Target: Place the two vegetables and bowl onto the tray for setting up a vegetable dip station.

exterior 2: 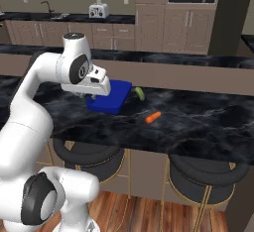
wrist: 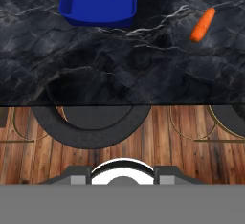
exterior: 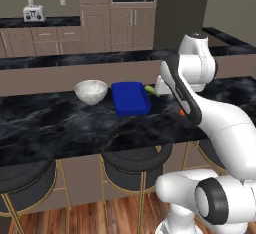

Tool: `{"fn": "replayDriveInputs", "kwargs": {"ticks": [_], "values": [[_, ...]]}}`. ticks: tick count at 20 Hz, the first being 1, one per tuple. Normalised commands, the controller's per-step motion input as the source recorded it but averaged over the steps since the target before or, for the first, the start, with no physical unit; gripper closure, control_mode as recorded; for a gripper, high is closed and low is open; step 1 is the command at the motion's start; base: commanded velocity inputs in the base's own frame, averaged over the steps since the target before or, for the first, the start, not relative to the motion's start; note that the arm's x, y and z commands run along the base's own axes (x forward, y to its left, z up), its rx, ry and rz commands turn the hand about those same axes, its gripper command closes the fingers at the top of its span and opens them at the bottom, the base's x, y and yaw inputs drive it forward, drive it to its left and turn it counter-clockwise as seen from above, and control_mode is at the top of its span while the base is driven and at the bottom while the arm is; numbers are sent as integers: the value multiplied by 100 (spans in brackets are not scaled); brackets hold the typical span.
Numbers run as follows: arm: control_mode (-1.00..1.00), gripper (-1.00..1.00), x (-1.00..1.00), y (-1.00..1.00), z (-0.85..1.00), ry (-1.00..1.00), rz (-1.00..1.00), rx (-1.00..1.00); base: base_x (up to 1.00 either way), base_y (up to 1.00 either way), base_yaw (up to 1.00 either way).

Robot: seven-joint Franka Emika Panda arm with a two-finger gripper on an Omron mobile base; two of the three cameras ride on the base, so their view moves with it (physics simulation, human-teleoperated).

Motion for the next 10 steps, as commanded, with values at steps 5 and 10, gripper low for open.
{"fn": "replayDriveInputs", "kwargs": {"ticks": [5, 10], "values": [[100, -100, 0, 0, 0, 0, 0, 0, 0, 0, 0], [100, -100, 0, 0, 0, 0, 0, 0, 17, 0, 0]]}}
